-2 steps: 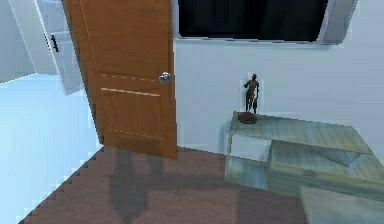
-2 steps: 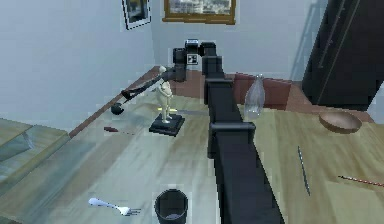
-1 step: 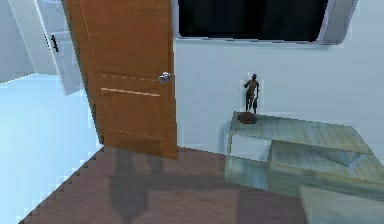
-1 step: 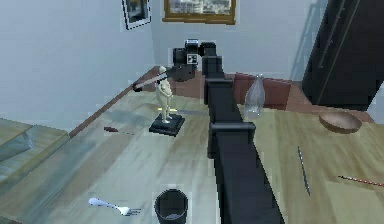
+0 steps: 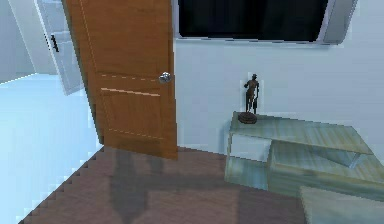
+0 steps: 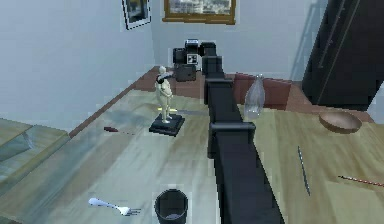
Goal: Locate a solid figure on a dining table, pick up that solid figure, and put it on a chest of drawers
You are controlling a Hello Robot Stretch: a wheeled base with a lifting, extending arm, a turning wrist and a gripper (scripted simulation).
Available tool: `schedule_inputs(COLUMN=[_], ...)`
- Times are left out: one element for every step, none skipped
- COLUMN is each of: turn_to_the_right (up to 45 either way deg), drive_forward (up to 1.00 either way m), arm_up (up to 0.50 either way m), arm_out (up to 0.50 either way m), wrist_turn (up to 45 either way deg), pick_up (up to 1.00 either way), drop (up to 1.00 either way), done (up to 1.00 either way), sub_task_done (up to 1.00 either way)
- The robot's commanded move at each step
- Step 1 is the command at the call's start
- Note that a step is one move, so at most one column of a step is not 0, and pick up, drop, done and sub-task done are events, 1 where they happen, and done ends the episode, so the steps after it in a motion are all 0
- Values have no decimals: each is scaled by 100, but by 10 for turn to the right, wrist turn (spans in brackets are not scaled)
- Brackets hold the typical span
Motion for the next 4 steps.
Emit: schedule_inputs(turn_to_the_right=[0,0,0,0], drive_forward=[0,0,0,0], arm_up=[-30,0,10,22], arm_out=[0,0,0,0], wrist_turn=[0,0,0,0], pick_up=[0,100,0,0], drop=[0,0,0,0], done=[0,0,0,0], sub_task_done=[0,0,0,0])
